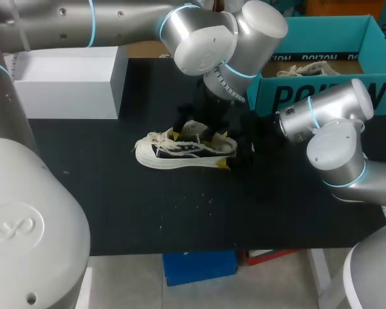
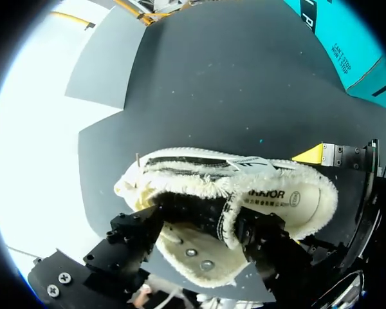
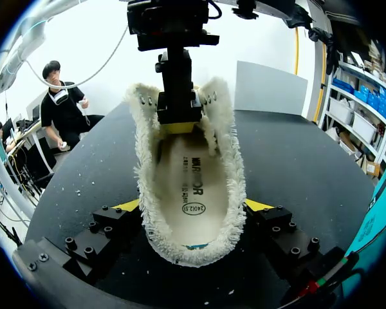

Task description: Take the shoe out of the shoebox, open the shoe tongue, remove and reinsert the insole, then place the shoe into the shoebox

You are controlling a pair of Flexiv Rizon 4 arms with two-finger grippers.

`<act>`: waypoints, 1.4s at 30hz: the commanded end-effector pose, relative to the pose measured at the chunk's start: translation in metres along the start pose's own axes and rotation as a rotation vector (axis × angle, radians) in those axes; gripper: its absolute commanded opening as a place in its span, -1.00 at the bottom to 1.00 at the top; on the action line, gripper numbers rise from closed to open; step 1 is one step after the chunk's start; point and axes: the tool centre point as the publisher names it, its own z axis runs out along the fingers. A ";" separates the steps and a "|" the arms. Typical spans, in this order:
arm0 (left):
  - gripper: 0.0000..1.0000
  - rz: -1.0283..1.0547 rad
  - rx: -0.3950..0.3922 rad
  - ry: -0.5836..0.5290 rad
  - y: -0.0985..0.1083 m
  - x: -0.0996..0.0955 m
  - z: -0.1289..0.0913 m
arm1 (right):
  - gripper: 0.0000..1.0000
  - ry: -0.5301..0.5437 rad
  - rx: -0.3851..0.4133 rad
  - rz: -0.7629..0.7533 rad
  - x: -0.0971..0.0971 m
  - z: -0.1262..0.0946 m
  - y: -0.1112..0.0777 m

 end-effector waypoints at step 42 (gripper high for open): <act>-1.00 -0.184 0.095 0.201 0.008 -0.071 -0.022 | -1.00 -0.001 0.002 0.001 -0.001 0.003 -0.002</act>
